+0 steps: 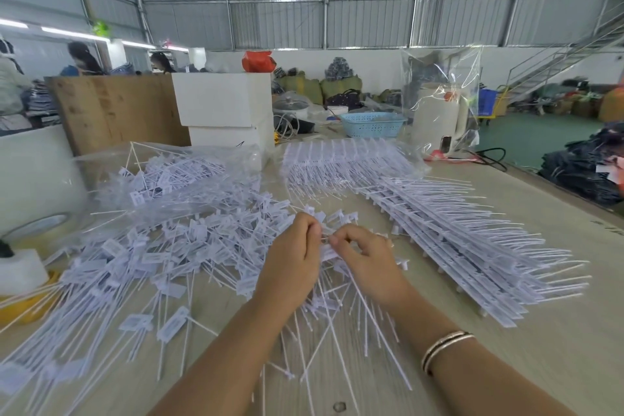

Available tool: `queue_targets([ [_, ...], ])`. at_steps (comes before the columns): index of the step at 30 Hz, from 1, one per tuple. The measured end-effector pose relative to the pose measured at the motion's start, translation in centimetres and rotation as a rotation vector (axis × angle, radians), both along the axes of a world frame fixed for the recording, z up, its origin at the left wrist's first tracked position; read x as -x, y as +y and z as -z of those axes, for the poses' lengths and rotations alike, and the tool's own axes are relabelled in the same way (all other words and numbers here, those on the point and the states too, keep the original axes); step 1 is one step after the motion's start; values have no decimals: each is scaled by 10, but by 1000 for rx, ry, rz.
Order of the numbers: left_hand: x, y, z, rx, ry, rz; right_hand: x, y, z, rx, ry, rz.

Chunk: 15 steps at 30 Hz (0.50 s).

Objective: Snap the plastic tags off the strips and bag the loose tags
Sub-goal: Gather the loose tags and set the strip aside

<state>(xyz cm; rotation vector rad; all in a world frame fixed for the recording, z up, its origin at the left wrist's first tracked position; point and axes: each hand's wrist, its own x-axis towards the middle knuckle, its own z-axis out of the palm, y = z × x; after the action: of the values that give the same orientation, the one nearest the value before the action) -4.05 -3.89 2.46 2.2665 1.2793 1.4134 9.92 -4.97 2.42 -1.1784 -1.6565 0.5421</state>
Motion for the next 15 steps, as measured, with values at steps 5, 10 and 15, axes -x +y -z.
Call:
queue_targets([
  [5,11,3,-3,69,225,-138,-2,0,1,-11,42,5],
  [10,14,4,-8,97,320,-215,-1,-1,3,58,11,-21],
  [15,9,1,-9,103,147,39,-3,-6,0,189,-25,-150],
])
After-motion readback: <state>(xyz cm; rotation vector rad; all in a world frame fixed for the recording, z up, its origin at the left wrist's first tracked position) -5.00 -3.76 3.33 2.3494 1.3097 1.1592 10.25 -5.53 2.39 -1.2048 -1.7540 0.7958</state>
